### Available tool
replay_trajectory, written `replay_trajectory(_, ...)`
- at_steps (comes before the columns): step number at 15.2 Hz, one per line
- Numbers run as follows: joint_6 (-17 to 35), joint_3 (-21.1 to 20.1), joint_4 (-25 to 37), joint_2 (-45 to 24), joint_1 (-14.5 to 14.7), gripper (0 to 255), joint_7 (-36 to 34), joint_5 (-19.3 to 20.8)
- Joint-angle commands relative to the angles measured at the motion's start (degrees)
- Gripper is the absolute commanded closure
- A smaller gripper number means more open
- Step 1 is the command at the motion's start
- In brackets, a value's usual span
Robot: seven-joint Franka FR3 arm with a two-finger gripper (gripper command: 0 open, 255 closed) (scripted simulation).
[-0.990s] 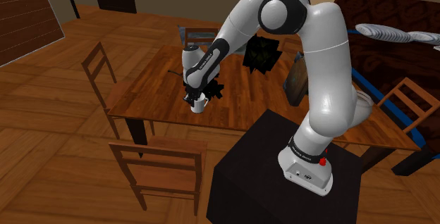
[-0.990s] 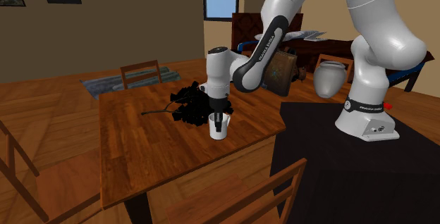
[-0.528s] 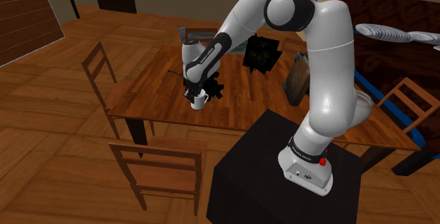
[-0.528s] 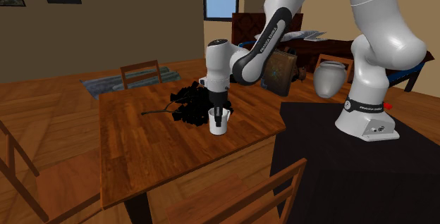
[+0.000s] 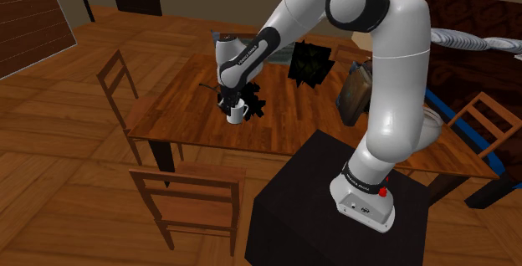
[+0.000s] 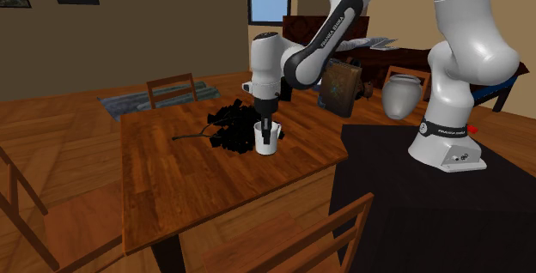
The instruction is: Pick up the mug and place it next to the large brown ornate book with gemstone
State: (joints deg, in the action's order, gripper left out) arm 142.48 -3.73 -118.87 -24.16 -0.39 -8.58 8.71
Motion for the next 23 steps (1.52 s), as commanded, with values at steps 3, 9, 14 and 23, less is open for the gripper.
replay_trajectory(3, -2.5, -0.3, 0.3, 2.2, -0.1, 255, 0.4, -0.5)
replay_trajectory(9, -6.2, -0.6, 0.8, 5.5, -0.4, 255, 1.1, -1.2)
replay_trajectory(14, -9.5, -0.9, 1.5, 8.0, -0.5, 255, 1.7, -1.8)
replay_trajectory(23, -15.5, -1.1, 3.6, 12.0, -0.6, 255, 2.6, -2.7)
